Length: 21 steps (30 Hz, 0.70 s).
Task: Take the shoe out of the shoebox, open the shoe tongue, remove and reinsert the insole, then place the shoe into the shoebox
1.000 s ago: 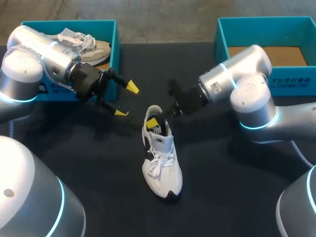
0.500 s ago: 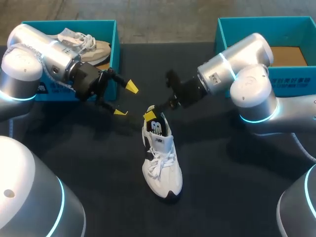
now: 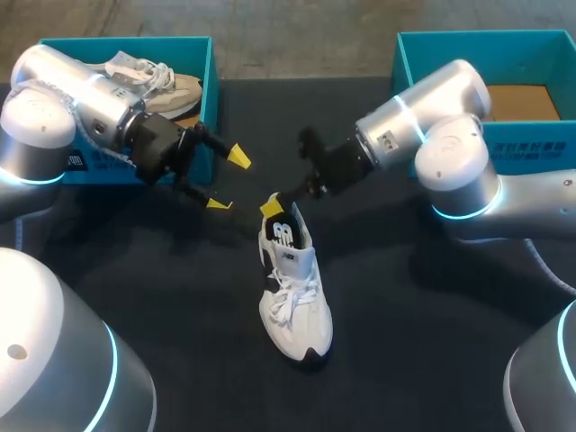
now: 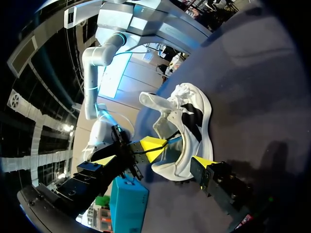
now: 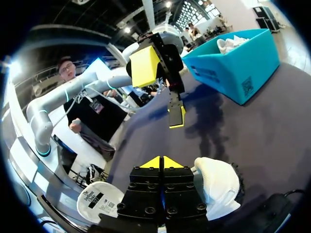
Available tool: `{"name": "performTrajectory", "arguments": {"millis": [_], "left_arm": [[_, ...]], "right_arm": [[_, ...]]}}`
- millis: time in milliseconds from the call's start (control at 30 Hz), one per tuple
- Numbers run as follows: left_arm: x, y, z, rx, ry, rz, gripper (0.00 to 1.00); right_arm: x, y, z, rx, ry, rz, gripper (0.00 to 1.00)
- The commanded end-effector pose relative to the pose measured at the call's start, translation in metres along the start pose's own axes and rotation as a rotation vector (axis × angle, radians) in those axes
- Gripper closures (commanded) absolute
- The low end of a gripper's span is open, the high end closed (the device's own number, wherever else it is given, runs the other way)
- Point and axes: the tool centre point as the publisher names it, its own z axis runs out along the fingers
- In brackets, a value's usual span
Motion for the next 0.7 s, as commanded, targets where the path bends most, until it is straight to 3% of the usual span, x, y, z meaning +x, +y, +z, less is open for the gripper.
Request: {"name": "performTrajectory", "arguments": {"millis": [33, 233, 400, 700], "left_arm": [[-0.002, -0.001, 0.0, -0.001, 0.005, 0.0, 0.0], [-0.001, 0.0, 0.001, 0.004, 0.008, 0.001, 0.0], [0.0, -0.001, 0.001, 0.005, 0.007, 0.003, 0.0], [0.007, -0.003, 0.0, -0.003, -0.001, -0.004, 0.0]], "right_arm": [[-0.004, -0.001, 0.006, 0.004, 0.009, 0.004, 1.0], [0.002, 0.003, 0.001, -0.01, -0.021, -0.008, 1.0], [0.001, 0.007, 0.0, -0.01, -0.03, -0.014, 0.64], [0.008, 0.022, -0.003, -0.011, -0.079, -0.061, 0.59]]}}
